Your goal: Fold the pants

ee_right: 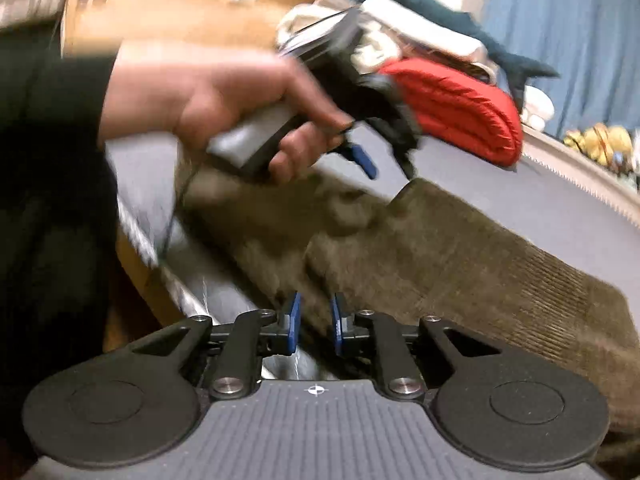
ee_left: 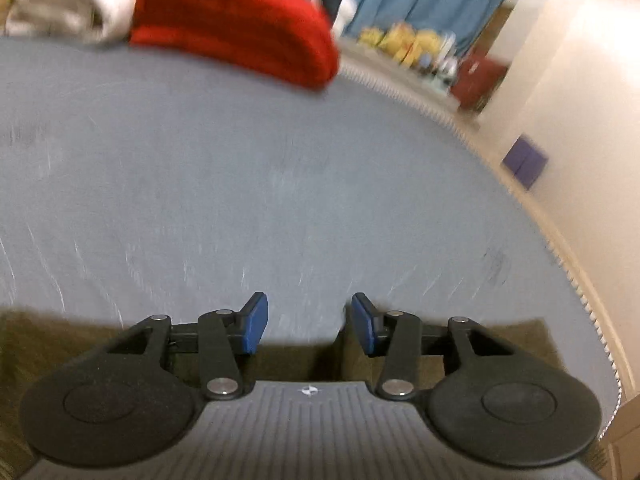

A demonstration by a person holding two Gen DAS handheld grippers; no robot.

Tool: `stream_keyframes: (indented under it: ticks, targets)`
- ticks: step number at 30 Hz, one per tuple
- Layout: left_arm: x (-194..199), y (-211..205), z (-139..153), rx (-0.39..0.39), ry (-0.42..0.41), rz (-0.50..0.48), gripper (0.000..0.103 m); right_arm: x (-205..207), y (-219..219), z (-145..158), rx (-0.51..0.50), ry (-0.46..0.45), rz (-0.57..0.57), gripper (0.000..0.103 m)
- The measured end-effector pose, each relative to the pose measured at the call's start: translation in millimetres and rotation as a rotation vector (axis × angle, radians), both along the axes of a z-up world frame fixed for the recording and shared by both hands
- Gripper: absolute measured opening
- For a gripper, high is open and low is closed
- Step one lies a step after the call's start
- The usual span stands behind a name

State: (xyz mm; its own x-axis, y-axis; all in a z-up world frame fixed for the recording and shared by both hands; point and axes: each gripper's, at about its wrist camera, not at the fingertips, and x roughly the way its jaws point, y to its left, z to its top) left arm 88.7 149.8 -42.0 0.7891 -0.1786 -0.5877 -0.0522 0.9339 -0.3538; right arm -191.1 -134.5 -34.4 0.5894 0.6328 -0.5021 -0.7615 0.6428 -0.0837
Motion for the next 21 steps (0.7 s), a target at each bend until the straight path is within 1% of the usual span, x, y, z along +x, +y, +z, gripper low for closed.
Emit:
stream_keyframes:
  ticks: [1, 3, 4, 5, 7, 8, 9, 11, 12, 13, 14, 15, 16, 17, 18, 19, 21]
  targets:
    - [-5.0, -2.0, 5.7, -0.008, -0.038, -0.023, 0.05, 2.4, -11.1, 6.1, 0.045, 0.006, -0.026, 0.023]
    - [-11.7, -11.1, 9.9, -0.013, -0.077, -0.093, 0.05, 7.7, -41.4, 19.5, 0.157, 0.0, -0.119, 0.031]
    - [-13.2, -19.3, 9.3, -0.003, -0.084, -0.134, 0.05, 12.3, -58.5, 24.7, 0.216, -0.015, -0.202, 0.039]
    - [-14.2, -28.6, 7.2, 0.014, -0.084, -0.179, 0.05, 17.6, -72.7, 27.1, 0.256, -0.036, -0.297, 0.049]
    - [-17.0, -42.6, 3.2, 0.051, -0.073, -0.263, 0.05, 27.1, -101.2, 29.9, 0.302, -0.073, -0.51, 0.055]
    - [-17.5, -51.7, 1.2, 0.077, -0.067, -0.3, 0.05, 34.3, -117.7, 29.7, 0.32, -0.074, -0.637, 0.056]
    - [-18.0, -62.4, -2.9, 0.106, -0.062, -0.327, 0.05, 41.2, -134.3, 28.0, 0.336, -0.061, -0.757, 0.056]
    - [-15.0, -76.5, -13.0, 0.15, -0.04, -0.369, 0.05, 52.8, -156.7, 20.1, 0.343, -0.011, -0.922, 0.064]
    - [-13.7, -77.4, -15.8, 0.162, -0.026, -0.381, 0.05, 59.3, -163.4, 14.2, 0.323, 0.03, -0.968, 0.065]
    - [-14.0, -78.7, -18.7, 0.172, -0.015, -0.385, 0.05, 68.8, -169.7, 4.8, 0.287, 0.091, -1.001, 0.064]
    - [-17.5, -77.0, -20.5, 0.174, -0.007, -0.392, 0.05, 78.1, -177.0, -7.6, 0.266, 0.178, -1.03, 0.064]
    - [-18.0, -75.1, -21.8, 0.169, -0.001, -0.404, 0.05, 84.4, -185.4, -19.1, 0.276, 0.266, -1.064, 0.064]
    - [-23.1, -71.0, -21.6, 0.161, 0.002, -0.424, 0.05, 88.0, -200.2, -32.9, 0.351, 0.37, -1.098, 0.064]
    - [-24.5, -72.2, -21.2, 0.153, 0.004, -0.452, 0.05, 87.4, -208.5, -35.9, 0.42, 0.391, -1.108, 0.062]
    - [-24.3, -73.9, -20.9, 0.149, 0.006, -0.491, 0.05, 88.9, -209.3, -32.4, 0.409, 0.387, -1.104, 0.06]
    - [-28.3, -78.9, -21.3, 0.149, 0.009, -0.541, 0.053, 89.2, -206.3, -28.3, 0.384, 0.36, -1.101, 0.057]
    - [-40.8, -87.4, -23.0, 0.169, 0.016, -0.685, 0.064, 87.2, -202.5, -29.8, 0.397, 0.348, -1.101, 0.053]
